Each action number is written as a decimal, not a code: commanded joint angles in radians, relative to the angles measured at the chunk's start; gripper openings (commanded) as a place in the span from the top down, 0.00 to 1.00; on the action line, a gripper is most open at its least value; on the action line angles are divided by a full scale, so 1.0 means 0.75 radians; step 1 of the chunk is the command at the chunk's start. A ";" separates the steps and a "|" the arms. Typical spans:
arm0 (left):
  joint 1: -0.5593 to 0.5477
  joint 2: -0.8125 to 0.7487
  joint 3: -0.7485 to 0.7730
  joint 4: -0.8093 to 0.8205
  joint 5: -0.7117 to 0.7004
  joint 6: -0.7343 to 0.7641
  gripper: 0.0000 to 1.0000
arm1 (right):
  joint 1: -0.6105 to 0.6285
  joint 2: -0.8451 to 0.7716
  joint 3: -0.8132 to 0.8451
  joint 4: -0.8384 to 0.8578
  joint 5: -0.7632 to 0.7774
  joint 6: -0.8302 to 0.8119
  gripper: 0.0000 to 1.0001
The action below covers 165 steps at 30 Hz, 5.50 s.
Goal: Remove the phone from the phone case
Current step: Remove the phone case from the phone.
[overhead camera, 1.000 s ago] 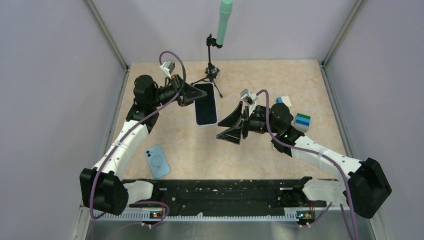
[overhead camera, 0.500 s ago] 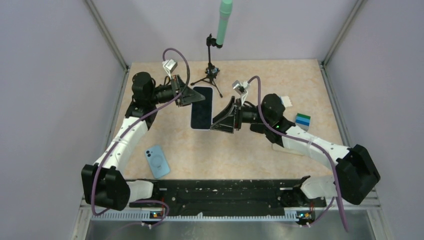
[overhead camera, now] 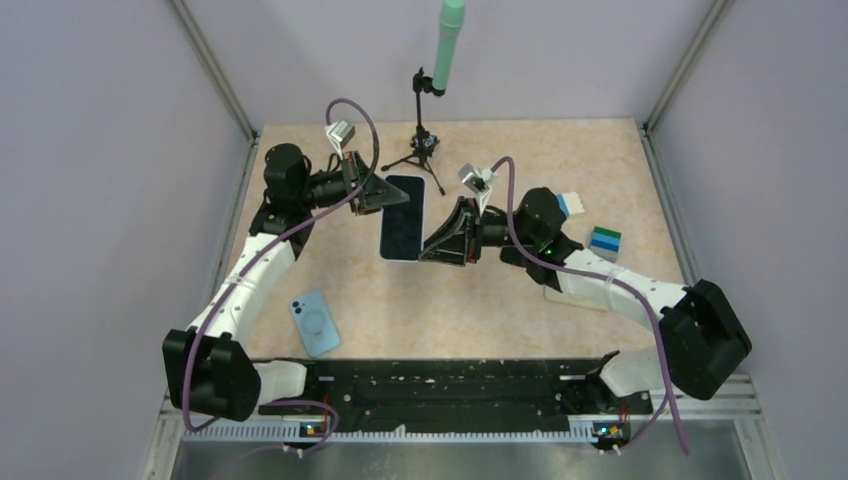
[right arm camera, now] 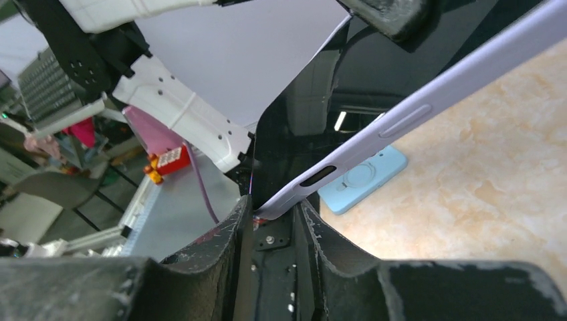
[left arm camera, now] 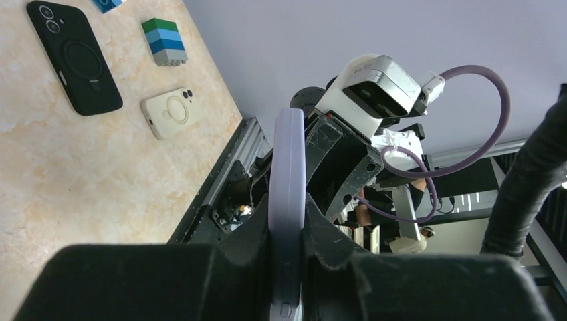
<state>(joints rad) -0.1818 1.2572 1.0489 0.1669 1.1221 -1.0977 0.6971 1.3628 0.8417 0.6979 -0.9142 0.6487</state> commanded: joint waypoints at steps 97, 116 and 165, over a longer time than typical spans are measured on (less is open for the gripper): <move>-0.048 -0.337 -0.363 0.332 -0.596 -0.613 1.00 | 0.236 0.269 -0.166 0.485 0.854 0.779 0.48; -0.048 -0.302 -0.322 0.366 -0.394 -0.428 1.00 | 0.182 0.424 -0.294 1.285 0.852 1.040 0.53; -0.046 -0.718 -0.471 -0.464 -0.698 0.034 0.54 | 0.183 0.425 -0.278 1.092 0.961 0.910 1.00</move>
<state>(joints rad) -0.2119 0.6949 0.7197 -0.2745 0.5472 -1.0531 0.8291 1.6657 0.5797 1.3640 -0.1829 1.3247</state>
